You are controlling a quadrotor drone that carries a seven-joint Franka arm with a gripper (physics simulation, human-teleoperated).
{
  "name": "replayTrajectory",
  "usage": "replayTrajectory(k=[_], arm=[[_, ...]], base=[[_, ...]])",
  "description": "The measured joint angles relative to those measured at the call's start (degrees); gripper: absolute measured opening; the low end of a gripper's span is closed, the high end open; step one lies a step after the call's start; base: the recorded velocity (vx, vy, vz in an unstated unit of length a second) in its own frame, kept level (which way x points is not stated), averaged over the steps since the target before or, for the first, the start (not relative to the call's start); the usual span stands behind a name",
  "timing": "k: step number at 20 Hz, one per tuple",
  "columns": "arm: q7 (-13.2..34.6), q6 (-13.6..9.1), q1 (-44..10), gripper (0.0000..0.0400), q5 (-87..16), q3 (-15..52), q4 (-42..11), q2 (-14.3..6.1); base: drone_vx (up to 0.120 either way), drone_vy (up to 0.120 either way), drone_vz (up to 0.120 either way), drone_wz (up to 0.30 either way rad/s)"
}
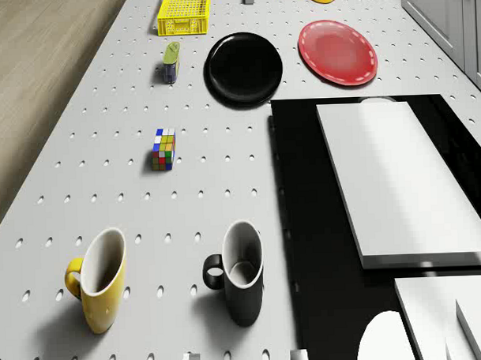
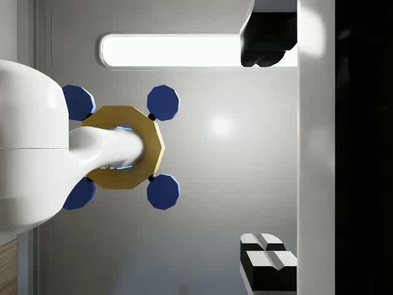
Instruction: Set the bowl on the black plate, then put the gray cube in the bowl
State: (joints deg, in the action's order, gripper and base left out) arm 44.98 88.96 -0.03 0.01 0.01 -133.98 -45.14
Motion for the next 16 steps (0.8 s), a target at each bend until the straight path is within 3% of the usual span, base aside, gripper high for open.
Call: replayTrajectory(k=[8,16], arm=[[-0.10,-7.08,-0.19,0.0400,0.07,0.11,9.73,2.28],[-0.15,-10.41,-0.30,0.0400,0.11,0.17,15.63,4.50]], base=[[0.110,-0.110,0.000,0.000],[0.120,-0.120,0.000,0.000]])
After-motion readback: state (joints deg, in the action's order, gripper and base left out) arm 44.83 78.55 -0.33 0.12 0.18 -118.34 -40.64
